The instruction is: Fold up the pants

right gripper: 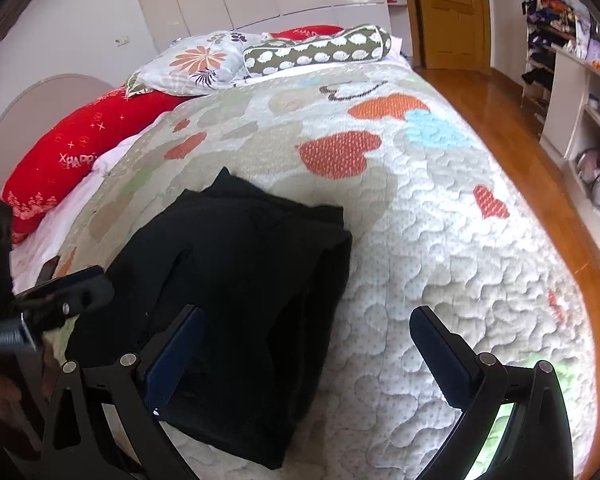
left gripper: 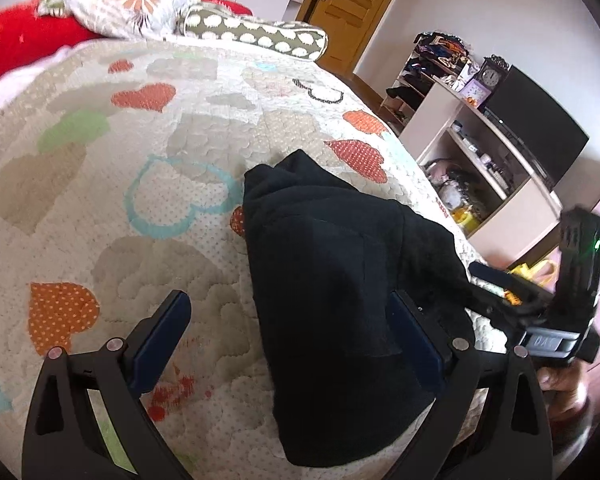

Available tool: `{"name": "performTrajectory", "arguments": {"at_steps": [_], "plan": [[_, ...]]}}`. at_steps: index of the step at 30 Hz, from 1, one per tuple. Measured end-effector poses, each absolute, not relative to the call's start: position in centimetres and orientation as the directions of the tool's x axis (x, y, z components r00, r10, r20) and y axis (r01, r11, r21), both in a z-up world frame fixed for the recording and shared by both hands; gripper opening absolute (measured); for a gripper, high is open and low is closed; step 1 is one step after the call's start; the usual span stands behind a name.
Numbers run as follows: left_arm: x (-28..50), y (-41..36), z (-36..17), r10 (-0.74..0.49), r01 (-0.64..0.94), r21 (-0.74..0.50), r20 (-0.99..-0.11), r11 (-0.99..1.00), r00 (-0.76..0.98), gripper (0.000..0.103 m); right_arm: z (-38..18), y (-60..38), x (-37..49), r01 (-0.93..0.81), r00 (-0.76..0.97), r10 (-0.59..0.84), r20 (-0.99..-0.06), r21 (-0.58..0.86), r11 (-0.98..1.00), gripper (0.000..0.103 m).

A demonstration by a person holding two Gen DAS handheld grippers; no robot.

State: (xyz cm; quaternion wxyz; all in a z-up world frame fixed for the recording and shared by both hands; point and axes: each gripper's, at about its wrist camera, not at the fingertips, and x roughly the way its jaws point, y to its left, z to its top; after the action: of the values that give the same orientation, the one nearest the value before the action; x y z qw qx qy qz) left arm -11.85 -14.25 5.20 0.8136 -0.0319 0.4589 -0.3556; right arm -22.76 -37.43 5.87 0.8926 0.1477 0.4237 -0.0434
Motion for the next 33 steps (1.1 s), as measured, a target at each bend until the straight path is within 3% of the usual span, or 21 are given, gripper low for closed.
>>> {"name": "performTrajectory", "arguments": {"at_steps": [10, 12, 13, 14, 17, 18, 19, 20, 22, 27, 33], "plan": [[-9.7, -15.7, 2.7, -0.655, 0.531, -0.479, -0.727, 0.699, 0.207, 0.101, 3.4, -37.9, -21.5, 0.103, 0.673, 0.221, -0.706, 0.385, 0.917, 0.102], [-9.6, -16.2, 2.7, -0.659, 0.542, -0.480, -0.726, 0.690, 0.196, 0.102, 3.2, -37.6, -21.1, 0.063, 0.692, 0.241, -0.680, 0.389, 0.919, 0.096], [-9.4, -16.5, 2.6, -0.659, 0.546, -0.481, -0.729, 0.685, 0.185, 0.103, 3.1, -37.5, -20.8, 0.046, 0.698, 0.252, -0.670, 0.393, 0.918, 0.086], [-9.3, -16.7, 2.6, -0.659, 0.550, -0.482, -0.730, 0.682, 0.179, 0.103, 2.9, -37.6, -20.5, 0.030, 0.701, 0.274, -0.659, 0.411, 0.911, 0.067], [-9.1, -16.9, 2.5, -0.667, 0.558, -0.487, -0.725, 0.672, 0.171, 0.102, 2.5, -37.7, -19.8, 0.016, 0.703, 0.312, -0.640, 0.452, 0.892, 0.059], [-8.9, -16.7, 2.6, -0.671, 0.556, -0.491, -0.721, 0.671, 0.174, 0.095, 2.6, -37.7, -19.8, 0.013, 0.703, 0.317, -0.637, 0.457, 0.890, 0.057], [-9.0, -16.7, 2.6, -0.674, 0.557, -0.492, -0.717, 0.669, 0.177, 0.075, 2.7, -37.7, -19.9, 0.010, 0.706, 0.326, -0.628, 0.469, 0.883, 0.050], [-9.0, -16.7, 2.7, -0.684, 0.563, -0.503, -0.711, 0.655, 0.161, 0.064, 3.0, -37.7, -19.9, 0.006, 0.709, 0.336, -0.620, 0.482, 0.876, 0.044], [-9.1, -16.8, 3.0, -0.694, 0.571, -0.511, -0.704, 0.642, 0.151, 0.055, 3.8, -37.6, -19.8, -0.004, 0.713, 0.342, -0.611, 0.485, 0.875, 0.039], [-9.3, -16.6, 4.9, -0.695, 0.607, -0.480, -0.697, 0.634, 0.176, 0.040, 6.5, -36.7, -18.8, -0.051, 0.733, 0.342, -0.588, 0.454, 0.889, 0.037], [-5.9, -14.8, 7.8, -0.683, 0.597, -0.437, -0.676, 0.673, 0.276, 0.038, 9.0, -34.9, -13.7, -0.099, 0.753, 0.346, -0.560, 0.424, 0.900, 0.037]]}}
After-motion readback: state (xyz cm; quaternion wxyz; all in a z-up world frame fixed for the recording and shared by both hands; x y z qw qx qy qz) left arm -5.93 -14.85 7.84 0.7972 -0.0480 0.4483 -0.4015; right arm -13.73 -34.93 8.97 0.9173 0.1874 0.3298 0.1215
